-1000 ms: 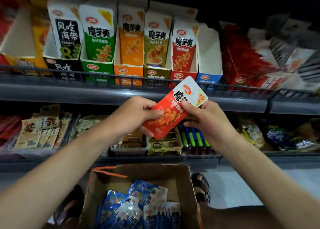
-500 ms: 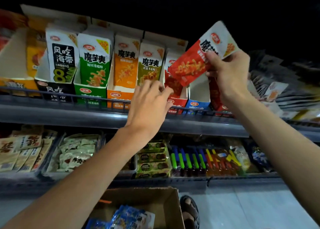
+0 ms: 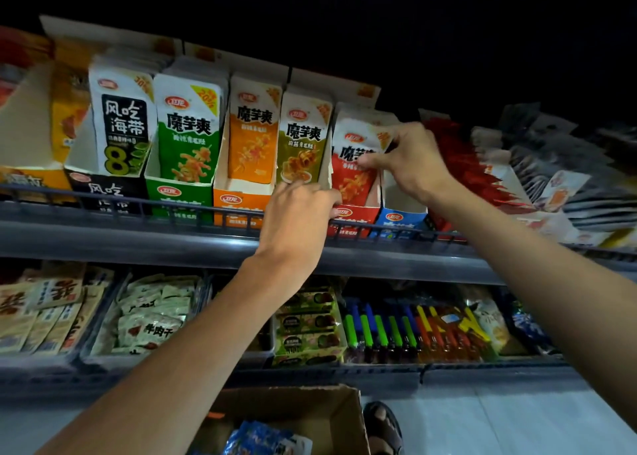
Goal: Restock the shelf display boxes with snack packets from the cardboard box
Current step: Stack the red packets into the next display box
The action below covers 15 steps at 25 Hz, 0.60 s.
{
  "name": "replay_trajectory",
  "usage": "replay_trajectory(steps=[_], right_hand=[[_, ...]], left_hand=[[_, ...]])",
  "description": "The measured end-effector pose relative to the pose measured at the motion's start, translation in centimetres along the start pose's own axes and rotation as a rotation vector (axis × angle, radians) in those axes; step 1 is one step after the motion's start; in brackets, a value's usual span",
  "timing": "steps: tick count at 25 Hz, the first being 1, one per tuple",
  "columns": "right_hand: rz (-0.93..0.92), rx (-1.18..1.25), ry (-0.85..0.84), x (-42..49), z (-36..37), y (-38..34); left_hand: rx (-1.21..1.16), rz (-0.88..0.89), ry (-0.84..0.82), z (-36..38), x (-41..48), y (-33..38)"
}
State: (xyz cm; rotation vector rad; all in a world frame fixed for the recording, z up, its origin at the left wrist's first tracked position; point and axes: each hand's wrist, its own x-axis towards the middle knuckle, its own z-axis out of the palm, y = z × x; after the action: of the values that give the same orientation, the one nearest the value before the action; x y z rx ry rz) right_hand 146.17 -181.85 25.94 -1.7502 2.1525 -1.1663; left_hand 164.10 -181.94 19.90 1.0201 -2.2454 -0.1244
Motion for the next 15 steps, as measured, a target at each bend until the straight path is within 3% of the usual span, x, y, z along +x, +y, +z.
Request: replay_trajectory(steps=[5, 10, 15], right_hand=[[-0.090, -0.279, 0.110, 0.6, 1.0, 0.4], [-0.199, -0.550, 0.075, 0.1, 1.1, -0.9], [-0.203, -0.675, 0.199, -0.4, 1.7, -0.8]], left_hand=[[0.011, -0.007, -0.039, -0.3, 0.1, -0.1], [0.007, -0.030, -0.058, -0.5, 0.0, 0.1], [0.026, -0.013, -0.050, -0.5, 0.0, 0.1]])
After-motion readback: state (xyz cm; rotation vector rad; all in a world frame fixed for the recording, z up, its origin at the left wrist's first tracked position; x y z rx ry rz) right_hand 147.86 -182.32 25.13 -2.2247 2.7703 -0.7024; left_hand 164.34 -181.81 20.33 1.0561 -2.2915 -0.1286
